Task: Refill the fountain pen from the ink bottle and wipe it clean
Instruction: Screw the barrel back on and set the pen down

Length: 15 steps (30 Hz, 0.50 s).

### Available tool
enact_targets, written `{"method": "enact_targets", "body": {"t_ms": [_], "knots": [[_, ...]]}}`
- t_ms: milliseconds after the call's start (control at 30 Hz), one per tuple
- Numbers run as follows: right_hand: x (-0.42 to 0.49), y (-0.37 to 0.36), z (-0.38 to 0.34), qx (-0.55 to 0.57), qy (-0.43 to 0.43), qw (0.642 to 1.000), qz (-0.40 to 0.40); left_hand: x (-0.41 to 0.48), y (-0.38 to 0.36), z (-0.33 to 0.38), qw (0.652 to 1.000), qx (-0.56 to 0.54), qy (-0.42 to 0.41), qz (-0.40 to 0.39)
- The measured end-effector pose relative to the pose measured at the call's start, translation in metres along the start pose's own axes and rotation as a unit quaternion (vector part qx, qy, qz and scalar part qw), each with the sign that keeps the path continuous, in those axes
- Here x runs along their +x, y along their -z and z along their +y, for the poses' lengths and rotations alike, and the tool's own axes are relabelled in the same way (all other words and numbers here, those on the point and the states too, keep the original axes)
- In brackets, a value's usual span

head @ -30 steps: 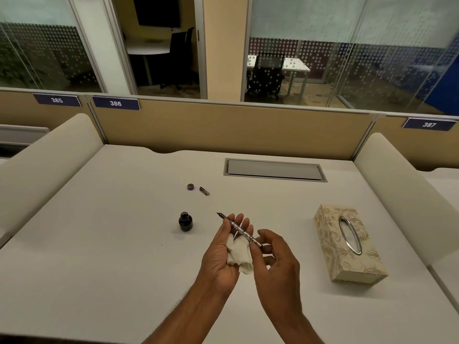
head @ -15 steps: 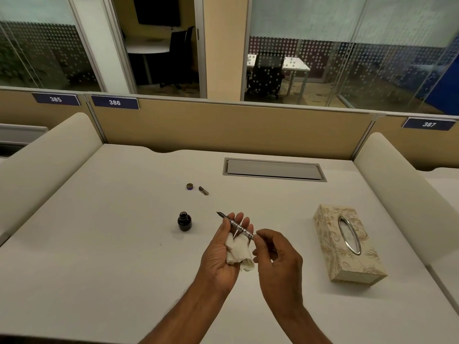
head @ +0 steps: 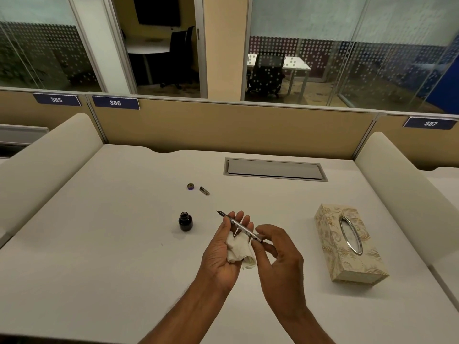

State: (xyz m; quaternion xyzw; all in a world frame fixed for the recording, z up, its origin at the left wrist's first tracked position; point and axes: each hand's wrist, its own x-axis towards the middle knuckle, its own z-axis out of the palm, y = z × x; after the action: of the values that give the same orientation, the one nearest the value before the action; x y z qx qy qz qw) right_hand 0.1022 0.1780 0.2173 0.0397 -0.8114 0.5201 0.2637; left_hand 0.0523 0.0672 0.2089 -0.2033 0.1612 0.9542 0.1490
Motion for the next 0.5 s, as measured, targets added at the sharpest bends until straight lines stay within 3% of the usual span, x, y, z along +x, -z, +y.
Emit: {"method": "enact_targets", "body": {"t_ms": [500], "knots": [[0.0034, 0.0022, 0.0049, 0.009, -0.029, 0.999, 0.021, 0.0039, 0.0058, -0.0061, 1.000, -0.003, -0.006, -0.006]]}}
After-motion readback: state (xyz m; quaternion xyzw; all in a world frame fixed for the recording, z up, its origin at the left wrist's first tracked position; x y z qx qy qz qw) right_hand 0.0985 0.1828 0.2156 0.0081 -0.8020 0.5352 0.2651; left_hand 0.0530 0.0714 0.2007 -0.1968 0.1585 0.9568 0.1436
